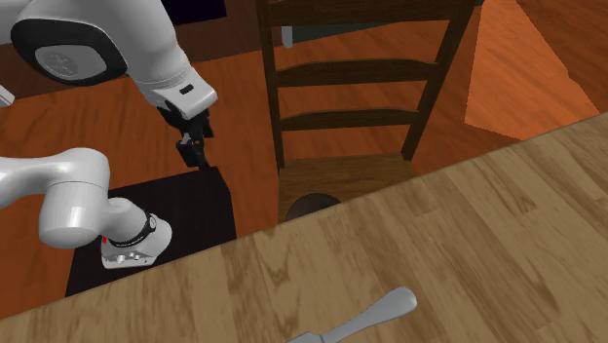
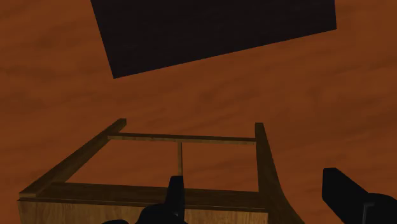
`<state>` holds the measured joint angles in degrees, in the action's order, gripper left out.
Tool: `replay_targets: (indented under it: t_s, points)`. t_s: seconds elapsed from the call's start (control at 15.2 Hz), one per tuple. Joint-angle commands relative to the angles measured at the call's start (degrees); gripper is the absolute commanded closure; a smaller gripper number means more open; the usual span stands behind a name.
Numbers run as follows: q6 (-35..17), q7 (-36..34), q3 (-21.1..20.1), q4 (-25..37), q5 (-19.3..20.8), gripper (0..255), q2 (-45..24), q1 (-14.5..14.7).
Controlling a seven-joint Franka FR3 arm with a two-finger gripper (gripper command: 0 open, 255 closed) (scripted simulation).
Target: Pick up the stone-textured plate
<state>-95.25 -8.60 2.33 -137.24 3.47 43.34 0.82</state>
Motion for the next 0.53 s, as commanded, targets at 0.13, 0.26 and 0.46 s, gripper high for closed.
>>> replay_targets:
  t_s: [0.13,0.26,0.46]
  points:
    - [-4.3,2.8,-0.3,-1.4,3.7,0,-2.0,0.1]
    - [-8.8,5.3,-0.5,-2.7,7.5,0,-4.3,0.1]
    - [-15.8,8.3,-0.9,-4.1,13.5,0,-8.2,-0.3]
